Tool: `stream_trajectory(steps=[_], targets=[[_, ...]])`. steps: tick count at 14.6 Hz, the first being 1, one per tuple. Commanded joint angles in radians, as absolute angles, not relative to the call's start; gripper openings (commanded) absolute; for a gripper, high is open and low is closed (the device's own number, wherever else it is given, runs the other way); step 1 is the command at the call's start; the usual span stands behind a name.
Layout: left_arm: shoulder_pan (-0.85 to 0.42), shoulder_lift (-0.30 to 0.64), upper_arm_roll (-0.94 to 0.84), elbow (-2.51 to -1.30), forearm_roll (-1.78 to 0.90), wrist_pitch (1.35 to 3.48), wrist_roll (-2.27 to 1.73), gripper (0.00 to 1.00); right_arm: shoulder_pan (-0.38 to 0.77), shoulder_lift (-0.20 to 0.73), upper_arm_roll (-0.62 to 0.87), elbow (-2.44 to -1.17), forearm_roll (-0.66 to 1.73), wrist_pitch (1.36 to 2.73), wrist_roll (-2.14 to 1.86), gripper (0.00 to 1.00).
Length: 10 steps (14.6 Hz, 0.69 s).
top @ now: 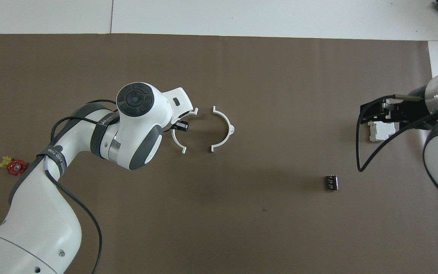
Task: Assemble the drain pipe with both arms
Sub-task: 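Press the held piece against the centered piece with the left gripper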
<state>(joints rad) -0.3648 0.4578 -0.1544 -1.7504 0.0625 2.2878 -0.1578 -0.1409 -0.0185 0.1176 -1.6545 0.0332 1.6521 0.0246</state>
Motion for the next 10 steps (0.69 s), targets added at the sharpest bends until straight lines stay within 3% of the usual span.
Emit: stream_trajectory(steps=[1, 10], targets=[[-0.390, 0.485, -0.135, -1.723, 0.058, 2.292, -0.166, 0.00, -0.153, -0.046, 0.107, -1.669, 0.043, 1.635, -0.025, 1.00], [-0.420, 0.503, -0.132, -1.707, 0.089, 2.304, -0.201, 0.00, -0.143, -0.066, 0.066, -1.664, 0.043, 1.583, -0.090, 1.00]])
